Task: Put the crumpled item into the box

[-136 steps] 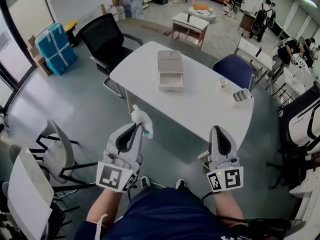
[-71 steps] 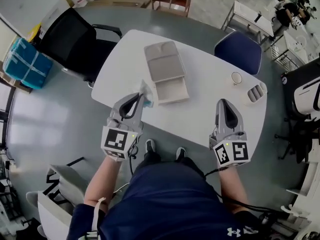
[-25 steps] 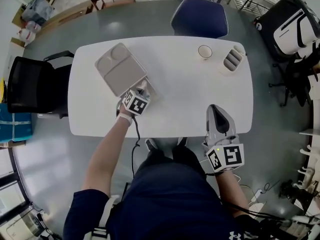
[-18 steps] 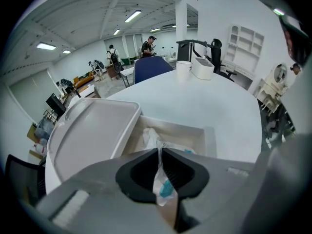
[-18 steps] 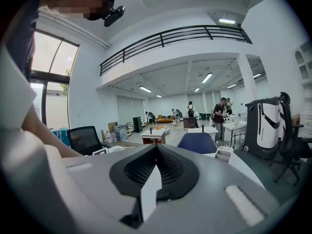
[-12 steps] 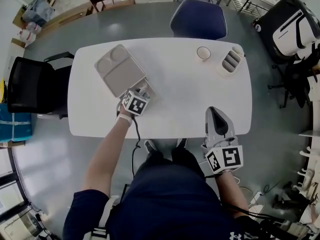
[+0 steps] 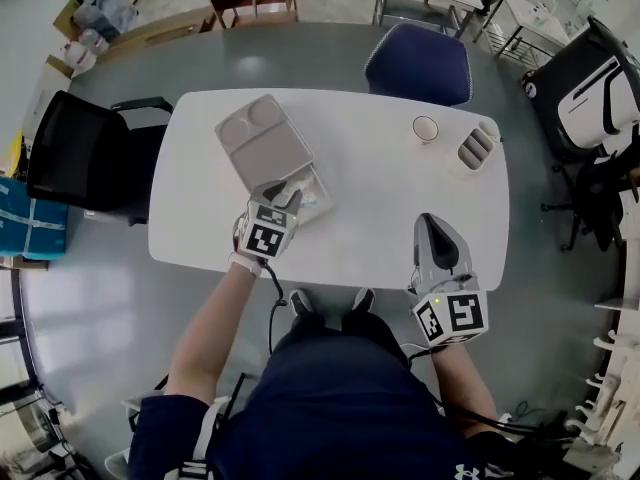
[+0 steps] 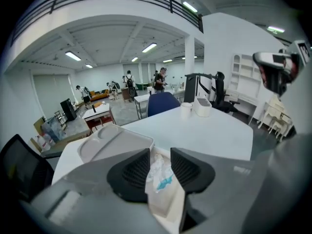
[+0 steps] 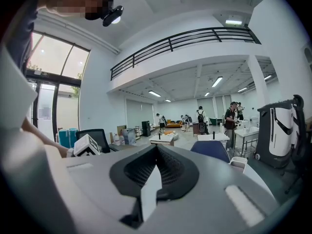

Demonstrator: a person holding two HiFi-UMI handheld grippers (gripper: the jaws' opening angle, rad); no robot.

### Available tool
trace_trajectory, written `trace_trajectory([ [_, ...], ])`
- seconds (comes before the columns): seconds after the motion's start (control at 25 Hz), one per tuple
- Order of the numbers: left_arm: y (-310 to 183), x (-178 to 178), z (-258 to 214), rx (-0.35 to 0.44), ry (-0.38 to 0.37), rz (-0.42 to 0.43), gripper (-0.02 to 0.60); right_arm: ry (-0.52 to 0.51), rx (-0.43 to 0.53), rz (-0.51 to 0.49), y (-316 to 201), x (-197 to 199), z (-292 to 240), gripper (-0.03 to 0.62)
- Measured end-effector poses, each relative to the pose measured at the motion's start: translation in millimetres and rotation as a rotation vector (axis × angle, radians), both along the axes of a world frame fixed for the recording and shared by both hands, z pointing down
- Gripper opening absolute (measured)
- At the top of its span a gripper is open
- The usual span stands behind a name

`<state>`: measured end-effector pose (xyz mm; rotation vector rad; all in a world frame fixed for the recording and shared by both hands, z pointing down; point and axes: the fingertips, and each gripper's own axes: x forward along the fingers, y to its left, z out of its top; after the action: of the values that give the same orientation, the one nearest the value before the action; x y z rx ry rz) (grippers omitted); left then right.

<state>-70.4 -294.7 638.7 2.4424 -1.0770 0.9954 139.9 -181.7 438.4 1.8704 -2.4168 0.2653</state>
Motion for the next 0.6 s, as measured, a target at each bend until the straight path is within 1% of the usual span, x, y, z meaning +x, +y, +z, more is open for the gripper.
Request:
trace_trajectory([
  [0.24, 15, -28, -103, 0.17, 0.136, -0.068, 0.141, 0.01, 0.069, -0.042, -12, -16, -24, 0.002],
  [0.36, 29, -39, -155, 0.269, 0.184, -0.083, 0.141, 0.011, 0.104, -0.066, -18, -24, -38, 0.002],
  [0.48, 45, -43, -211, 0.386, 0.253, -0.084, 0.13, 0.012, 0.142, -0.093, -23, -32, -52, 0.002],
  [0.6, 67, -40, -271, 0.513, 0.361, -0.049, 0.128, 0.018, 0.183, -0.112, -29, -37, -69, 0.002],
])
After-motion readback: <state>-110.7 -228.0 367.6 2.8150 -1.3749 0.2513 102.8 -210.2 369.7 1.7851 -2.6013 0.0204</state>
